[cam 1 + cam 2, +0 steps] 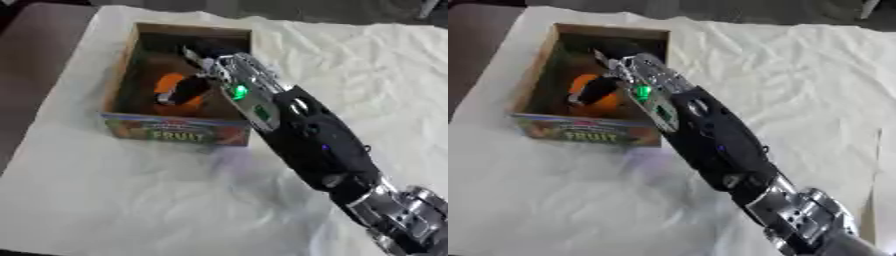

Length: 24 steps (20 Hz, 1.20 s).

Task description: Pick up objects on the table and place them in the box.

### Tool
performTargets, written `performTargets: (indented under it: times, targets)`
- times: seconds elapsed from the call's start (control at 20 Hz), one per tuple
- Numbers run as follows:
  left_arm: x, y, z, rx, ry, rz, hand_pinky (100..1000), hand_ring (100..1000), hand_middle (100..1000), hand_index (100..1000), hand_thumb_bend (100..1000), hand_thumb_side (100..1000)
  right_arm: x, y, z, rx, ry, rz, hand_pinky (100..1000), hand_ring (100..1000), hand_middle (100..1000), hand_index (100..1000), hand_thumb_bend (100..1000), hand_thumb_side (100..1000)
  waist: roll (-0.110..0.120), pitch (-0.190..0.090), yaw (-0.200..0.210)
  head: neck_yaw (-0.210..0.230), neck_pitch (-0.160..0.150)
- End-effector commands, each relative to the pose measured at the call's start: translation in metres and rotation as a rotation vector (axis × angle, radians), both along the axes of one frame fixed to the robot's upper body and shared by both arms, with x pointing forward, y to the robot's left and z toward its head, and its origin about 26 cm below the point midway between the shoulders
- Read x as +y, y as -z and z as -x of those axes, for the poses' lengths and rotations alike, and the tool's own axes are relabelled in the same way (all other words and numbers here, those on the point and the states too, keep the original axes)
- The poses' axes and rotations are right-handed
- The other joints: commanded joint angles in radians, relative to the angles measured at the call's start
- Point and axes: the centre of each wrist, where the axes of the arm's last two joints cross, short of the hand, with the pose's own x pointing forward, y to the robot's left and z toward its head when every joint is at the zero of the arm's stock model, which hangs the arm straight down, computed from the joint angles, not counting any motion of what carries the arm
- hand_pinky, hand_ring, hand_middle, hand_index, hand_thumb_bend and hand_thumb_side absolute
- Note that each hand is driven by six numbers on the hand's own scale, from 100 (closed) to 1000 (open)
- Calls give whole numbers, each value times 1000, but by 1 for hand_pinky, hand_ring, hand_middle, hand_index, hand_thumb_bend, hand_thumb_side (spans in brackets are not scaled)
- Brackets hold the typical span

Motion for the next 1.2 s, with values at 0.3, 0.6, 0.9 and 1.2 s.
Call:
performTargets:
  times: [0.3,0.6,0.9,1.2]
  targets:
    - [-1,-6,2,-21,8,4,316,705,865,655,100,769,-7,-25,9,-98,-4,-53,944,952,839,939,466,606,10,-18,-4,4,-9]
    - [2,-4,2,-21,-14,6,318,705,865,655,100,770,-40,-85,59,-320,-26,-216,938,930,832,935,337,839,10,-26,-26,26,1]
    - [4,-3,3,-16,-28,5,318,705,864,655,100,764,-84,-119,129,-492,-42,-392,932,919,816,920,221,948,17,-31,-53,46,5]
    - [6,-2,3,-15,-41,7,319,705,863,655,100,768,-120,-113,140,-575,-23,-517,930,914,829,934,100,964,24,-36,-76,61,8]
